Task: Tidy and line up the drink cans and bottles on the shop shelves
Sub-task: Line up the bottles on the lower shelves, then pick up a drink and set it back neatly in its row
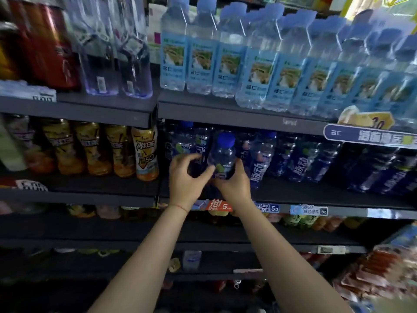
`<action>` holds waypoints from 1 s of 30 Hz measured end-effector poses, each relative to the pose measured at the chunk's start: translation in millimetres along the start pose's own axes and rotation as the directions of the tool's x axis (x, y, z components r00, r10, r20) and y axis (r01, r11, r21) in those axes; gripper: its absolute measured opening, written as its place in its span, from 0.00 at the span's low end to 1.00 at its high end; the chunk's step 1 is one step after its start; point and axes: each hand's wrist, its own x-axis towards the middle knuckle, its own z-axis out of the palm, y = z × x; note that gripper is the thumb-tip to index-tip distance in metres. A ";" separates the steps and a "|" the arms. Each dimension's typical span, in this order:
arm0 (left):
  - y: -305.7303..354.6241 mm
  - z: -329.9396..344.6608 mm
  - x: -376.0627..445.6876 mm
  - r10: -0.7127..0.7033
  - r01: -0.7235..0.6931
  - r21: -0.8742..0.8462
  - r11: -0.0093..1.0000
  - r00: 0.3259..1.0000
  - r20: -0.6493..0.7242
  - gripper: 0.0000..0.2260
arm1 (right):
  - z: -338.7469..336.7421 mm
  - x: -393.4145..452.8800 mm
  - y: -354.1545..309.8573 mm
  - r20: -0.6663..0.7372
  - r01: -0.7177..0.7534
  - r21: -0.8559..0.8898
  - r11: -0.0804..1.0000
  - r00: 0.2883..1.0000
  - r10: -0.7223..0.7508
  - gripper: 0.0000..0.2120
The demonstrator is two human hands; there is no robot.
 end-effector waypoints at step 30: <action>-7.8 10.3 16.6 -0.277 0.302 0.265 0.916 0.952 -0.126 0.30 | 25.9 15.5 23.5 -0.020 0.205 -0.108 0.973 0.978 -0.208 0.21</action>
